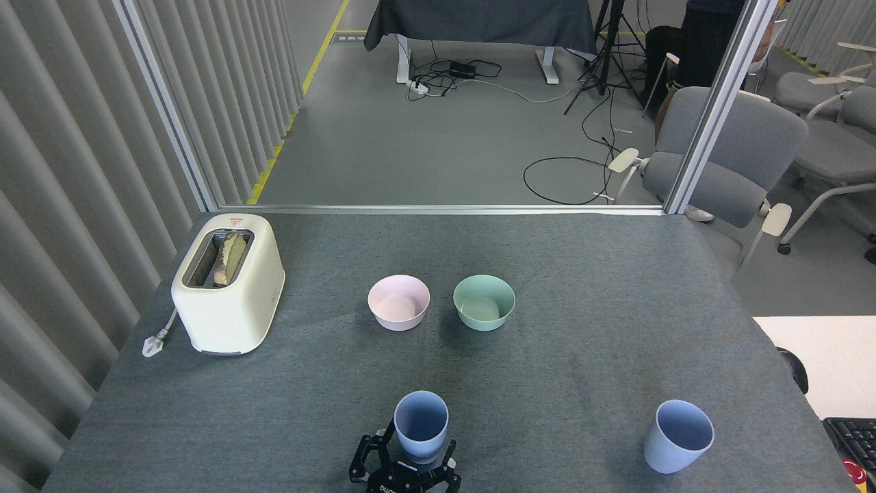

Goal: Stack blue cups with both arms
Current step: 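Open the left gripper and withdraw it from the cup, then reach the right gripper to the other blue cup and grasp it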

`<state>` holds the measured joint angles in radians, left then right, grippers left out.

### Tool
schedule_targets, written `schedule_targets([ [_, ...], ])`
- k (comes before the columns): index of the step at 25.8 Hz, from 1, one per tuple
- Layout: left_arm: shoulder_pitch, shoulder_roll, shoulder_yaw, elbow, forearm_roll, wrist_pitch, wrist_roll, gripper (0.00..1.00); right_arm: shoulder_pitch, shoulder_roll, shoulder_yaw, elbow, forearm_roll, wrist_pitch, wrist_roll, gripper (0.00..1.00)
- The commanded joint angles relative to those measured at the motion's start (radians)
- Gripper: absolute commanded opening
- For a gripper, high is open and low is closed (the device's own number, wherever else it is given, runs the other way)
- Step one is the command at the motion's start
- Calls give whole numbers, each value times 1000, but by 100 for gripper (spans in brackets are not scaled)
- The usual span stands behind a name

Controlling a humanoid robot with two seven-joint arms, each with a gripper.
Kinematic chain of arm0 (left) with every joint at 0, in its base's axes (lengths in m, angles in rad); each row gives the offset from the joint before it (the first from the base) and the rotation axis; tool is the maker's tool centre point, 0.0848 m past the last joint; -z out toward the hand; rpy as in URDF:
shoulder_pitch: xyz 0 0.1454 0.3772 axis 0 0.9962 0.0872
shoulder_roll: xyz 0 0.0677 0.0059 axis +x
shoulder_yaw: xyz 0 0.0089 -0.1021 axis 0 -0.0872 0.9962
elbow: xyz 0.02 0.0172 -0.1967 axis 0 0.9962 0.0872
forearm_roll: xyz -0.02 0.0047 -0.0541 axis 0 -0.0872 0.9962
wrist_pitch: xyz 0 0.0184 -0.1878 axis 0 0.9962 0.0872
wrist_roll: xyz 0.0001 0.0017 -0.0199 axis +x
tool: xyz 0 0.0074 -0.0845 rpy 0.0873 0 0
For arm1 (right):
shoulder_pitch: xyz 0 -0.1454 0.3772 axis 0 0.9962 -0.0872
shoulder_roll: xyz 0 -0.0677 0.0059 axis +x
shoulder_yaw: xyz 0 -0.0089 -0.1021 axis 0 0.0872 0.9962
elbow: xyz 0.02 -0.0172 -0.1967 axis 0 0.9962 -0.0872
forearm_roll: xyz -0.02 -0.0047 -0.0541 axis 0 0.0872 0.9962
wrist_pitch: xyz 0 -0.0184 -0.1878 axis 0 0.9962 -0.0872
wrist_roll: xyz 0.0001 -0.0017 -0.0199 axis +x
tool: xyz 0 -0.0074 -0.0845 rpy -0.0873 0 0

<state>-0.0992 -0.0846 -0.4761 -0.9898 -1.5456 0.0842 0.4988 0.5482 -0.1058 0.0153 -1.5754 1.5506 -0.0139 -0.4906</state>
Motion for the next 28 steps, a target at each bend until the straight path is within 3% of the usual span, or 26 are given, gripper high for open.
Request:
schedule_targets([
  [1,30,0,5,-13,4,0,4,100,1,0,0,0,0,-1,0,100],
  [7,139,6,30,-112,7,2,4,100,1,0,-3,2,-1,0,0,100],
  [12,292,58,129,-268,7,0,4,100,9,-2,-6,9,-4,0,0,100],
  [16,377,97,223,-365,12,-9,3,100,7,-2,-20,9,-46,-8,9,100],
  [19,398,126,286,-385,42,-20,3,100,7,-3,-49,15,-60,-14,10,100],
  [24,400,247,324,-391,167,-113,14,100,-8,-8,-169,32,-60,-115,23,100],
  [28,392,267,353,-383,193,-123,15,100,-90,-12,-207,92,-55,-152,116,100],
])
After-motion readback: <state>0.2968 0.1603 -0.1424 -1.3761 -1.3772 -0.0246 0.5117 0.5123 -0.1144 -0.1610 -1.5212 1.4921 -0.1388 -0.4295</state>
